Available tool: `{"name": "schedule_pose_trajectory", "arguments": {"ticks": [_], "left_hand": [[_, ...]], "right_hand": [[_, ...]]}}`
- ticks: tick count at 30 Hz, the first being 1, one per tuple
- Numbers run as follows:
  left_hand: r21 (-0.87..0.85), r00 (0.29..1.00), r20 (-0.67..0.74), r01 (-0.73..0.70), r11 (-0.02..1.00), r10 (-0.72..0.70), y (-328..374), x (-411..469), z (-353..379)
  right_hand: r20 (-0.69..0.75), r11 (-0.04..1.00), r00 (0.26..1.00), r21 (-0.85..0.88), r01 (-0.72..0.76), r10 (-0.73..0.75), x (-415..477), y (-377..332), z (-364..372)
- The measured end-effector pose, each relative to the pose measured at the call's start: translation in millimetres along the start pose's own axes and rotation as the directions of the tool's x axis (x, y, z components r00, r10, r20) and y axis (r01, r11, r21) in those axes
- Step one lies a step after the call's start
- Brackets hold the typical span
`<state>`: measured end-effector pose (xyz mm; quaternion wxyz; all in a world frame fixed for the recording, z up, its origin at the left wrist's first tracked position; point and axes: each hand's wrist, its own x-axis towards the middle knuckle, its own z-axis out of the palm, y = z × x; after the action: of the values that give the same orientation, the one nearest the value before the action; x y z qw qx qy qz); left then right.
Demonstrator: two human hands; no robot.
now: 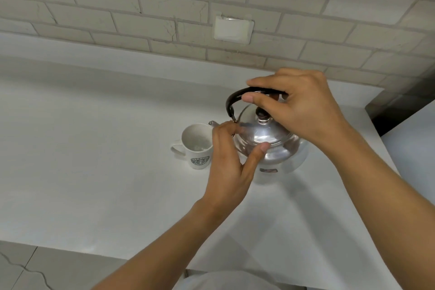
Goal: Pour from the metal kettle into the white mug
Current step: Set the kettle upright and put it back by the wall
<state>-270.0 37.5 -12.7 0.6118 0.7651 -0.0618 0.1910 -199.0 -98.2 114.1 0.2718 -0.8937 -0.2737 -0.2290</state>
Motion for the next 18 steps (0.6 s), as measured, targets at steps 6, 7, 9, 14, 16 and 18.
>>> {"name": "schedule_pose_trajectory", "arguments": {"ticks": [6,7,9,14,16,18], "left_hand": [[0.113,0.992,0.103,0.063,0.992,-0.074,11.8,30.0,-11.7],[0.157,0.986,0.149,0.055,0.986,-0.078,13.9,38.5,-12.6],[0.227,0.973,0.223,0.001,0.974,-0.053,18.5,60.5,-2.3],[0.252,0.972,0.221,0.023,0.967,-0.08,8.9,73.0,1.9],[0.253,0.974,0.21,0.031,0.967,-0.086,3.1,76.0,3.8],[0.25,0.976,0.201,0.032,0.968,-0.084,-2.2,89.6,12.9]], "right_hand": [[-0.209,0.984,0.971,0.156,-0.084,0.116,-33.7,23.3,1.2],[-0.224,0.979,0.965,0.18,-0.095,0.134,-38.0,27.6,3.4],[-0.256,0.969,0.95,0.216,-0.123,0.178,-41.2,45.1,0.4],[-0.231,0.938,0.938,0.291,-0.188,0.26,-51.6,59.4,13.3],[-0.191,0.911,0.935,0.348,-0.219,0.298,-51.8,65.1,20.9],[-0.156,0.876,0.918,0.391,-0.281,0.364,-45.4,80.9,23.9]]}}
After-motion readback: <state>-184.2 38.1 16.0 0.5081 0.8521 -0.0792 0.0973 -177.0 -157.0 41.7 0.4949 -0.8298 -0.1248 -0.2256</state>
